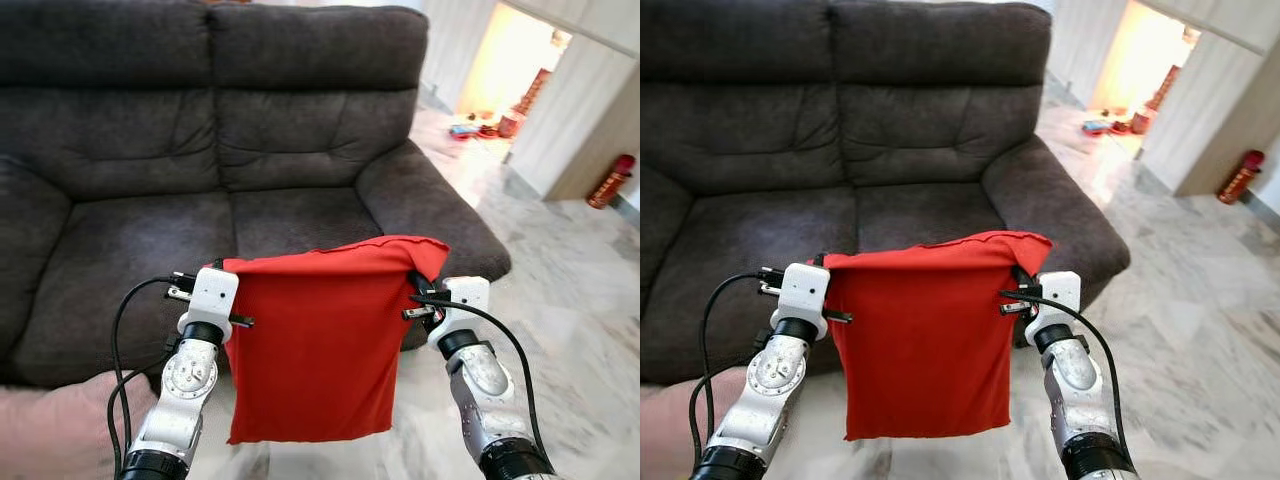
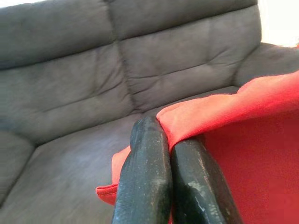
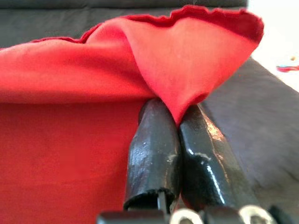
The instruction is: Move the pillow to the sofa from floor
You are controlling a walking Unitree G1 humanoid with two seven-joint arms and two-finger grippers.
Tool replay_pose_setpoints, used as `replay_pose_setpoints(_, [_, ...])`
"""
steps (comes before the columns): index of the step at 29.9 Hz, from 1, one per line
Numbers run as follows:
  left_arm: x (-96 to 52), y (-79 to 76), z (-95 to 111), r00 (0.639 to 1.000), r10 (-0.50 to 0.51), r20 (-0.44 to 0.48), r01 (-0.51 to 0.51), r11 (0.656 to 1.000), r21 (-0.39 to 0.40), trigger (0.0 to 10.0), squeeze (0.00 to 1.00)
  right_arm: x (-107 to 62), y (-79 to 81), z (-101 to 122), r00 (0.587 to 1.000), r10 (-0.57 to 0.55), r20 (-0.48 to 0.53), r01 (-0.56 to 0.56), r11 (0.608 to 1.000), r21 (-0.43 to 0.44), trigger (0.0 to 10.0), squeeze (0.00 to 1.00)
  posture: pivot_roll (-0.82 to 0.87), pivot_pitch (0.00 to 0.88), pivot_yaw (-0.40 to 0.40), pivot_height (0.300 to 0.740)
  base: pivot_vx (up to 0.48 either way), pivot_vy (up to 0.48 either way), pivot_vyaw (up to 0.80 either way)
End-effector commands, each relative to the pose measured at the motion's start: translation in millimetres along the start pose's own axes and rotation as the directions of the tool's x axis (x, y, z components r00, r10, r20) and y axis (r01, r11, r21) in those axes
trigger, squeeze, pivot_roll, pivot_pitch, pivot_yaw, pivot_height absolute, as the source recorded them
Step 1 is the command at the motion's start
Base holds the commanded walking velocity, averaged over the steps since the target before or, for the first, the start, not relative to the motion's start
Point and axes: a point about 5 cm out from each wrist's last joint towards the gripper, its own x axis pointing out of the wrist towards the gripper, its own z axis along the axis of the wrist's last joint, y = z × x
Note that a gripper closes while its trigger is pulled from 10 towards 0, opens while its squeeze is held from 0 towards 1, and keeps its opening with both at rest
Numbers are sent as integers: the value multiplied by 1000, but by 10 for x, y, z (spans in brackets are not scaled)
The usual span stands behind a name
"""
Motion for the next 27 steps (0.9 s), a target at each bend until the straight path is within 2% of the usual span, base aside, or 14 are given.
replay_pose_setpoints(1, [47, 72, 158, 995, 44, 85, -44, 999, 1, 10000, 0, 34, -80, 169, 996, -25, 84, 27, 1000, -14, 10000, 0, 100, 0, -107, 740, 0, 0, 788])
replay_pose_setpoints(6, [38, 71, 152, 995, 45, 84, -45, 999, 6, 10000, 0, 31, -83, 160, 996, -31, 85, 30, 999, 11, 10000, 0, 99, 0, -106, 740, 0, 0, 180])
replay_pose_setpoints(12, [43, 78, 155, 995, 48, 86, -48, 999, 7, 10000, 0, 31, -120, 164, 996, -41, 76, 42, 999, -11, 10000, 0, 98, 0, -107, 740, 0, 0, 0])
replay_pose_setpoints(14, [47, 73, 156, 995, 45, 87, -45, 999, 8, 10000, 0, 29, -111, 172, 996, -36, 84, 39, 999, -35, 10000, 0, 97, 0, -107, 740, 0, -266, 275])
replay_pose_setpoints(18, [51, 70, 158, 995, 44, 87, -45, 999, 8, 10000, 0, 29, -102, 175, 996, -35, 87, 38, 999, -31, 10000, 0, 98, 0, -109, 740, 0, -273, 695])
replay_pose_setpoints(20, [54, 64, 160, 995, 44, 88, -44, 999, 7, 10000, 0, 30, -107, 168, 996, -43, 84, 44, 999, -2, 10000, 0, 98, 0, -111, 740, 0, -276, 0])
replay_pose_setpoints(27, [52, 61, 154, 995, 46, 87, -47, 999, 5, 10000, 0, 32, -119, 174, 995, -50, 84, 51, 999, -8, 10000, 0, 98, 0, -112, 740, 0, -275, 0])
